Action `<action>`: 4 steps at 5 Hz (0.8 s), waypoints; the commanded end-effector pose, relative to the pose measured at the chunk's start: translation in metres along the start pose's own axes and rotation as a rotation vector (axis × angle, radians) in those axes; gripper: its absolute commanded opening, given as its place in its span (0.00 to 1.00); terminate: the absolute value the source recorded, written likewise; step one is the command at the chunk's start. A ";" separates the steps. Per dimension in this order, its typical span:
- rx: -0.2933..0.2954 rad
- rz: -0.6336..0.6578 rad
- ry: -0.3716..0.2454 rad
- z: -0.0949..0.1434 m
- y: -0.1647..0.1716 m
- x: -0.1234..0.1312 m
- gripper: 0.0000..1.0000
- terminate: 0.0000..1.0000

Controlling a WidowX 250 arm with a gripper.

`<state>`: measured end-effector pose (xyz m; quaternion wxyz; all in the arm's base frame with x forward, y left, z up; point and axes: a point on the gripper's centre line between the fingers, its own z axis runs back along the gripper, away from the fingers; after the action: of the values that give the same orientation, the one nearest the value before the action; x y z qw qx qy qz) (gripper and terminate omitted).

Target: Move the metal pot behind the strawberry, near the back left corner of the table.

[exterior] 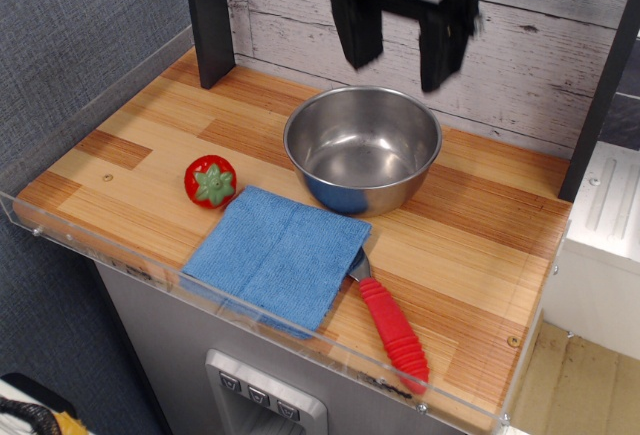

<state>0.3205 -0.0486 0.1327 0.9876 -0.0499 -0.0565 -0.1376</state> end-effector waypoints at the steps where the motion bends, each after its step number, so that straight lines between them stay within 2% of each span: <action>1: 0.030 -0.016 0.049 -0.036 -0.001 -0.003 1.00 0.00; 4: 0.163 0.122 0.027 -0.060 0.031 0.013 1.00 0.00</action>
<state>0.3421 -0.0335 0.0573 0.9962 0.0294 -0.0258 -0.0780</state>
